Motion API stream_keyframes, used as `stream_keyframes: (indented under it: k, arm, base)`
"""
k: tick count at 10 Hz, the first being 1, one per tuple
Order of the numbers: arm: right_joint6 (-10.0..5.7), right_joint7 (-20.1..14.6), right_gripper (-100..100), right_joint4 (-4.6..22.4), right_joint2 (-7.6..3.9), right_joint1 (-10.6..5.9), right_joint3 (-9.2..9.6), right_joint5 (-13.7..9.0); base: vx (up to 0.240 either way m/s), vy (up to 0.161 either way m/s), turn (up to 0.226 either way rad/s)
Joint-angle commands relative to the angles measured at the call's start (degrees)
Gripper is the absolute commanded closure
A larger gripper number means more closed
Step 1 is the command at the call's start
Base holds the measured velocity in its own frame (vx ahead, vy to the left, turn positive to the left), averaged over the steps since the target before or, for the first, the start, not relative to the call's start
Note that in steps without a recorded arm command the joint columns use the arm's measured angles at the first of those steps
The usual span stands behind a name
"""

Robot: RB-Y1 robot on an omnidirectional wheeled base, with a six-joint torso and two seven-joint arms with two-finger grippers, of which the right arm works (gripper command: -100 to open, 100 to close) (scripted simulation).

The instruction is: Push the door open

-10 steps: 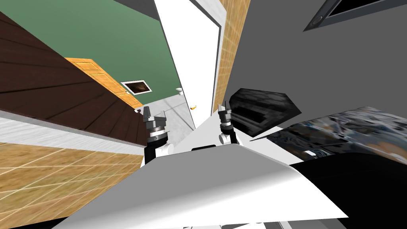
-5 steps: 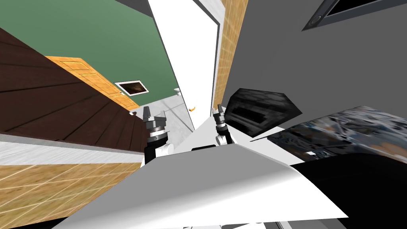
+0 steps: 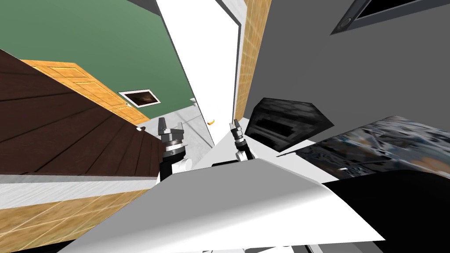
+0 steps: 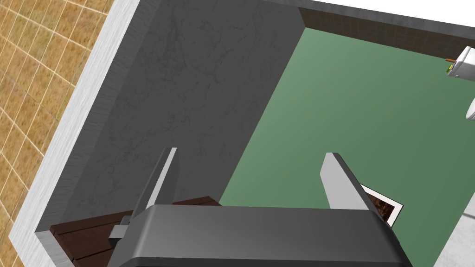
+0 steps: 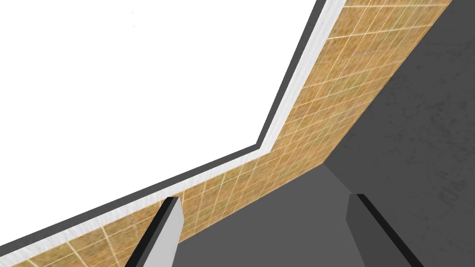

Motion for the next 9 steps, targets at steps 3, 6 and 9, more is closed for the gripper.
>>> stream_keyframes:
  k: [3, 6, 9]
  arm:
    - [-0.18, -0.95, -100, 5.02, -0.83, -1.98, 3.48, -0.23]
    - [-0.56, -1.65, -100, 9.43, -1.44, -3.60, 6.50, -0.36]
    - [-0.94, -2.36, -100, 13.84, -2.02, -5.21, 9.51, -0.49]
  base:
    - [0.106, 0.009, -0.055]
    - [0.093, 0.007, -0.065]
    - [0.099, 0.018, -0.062]
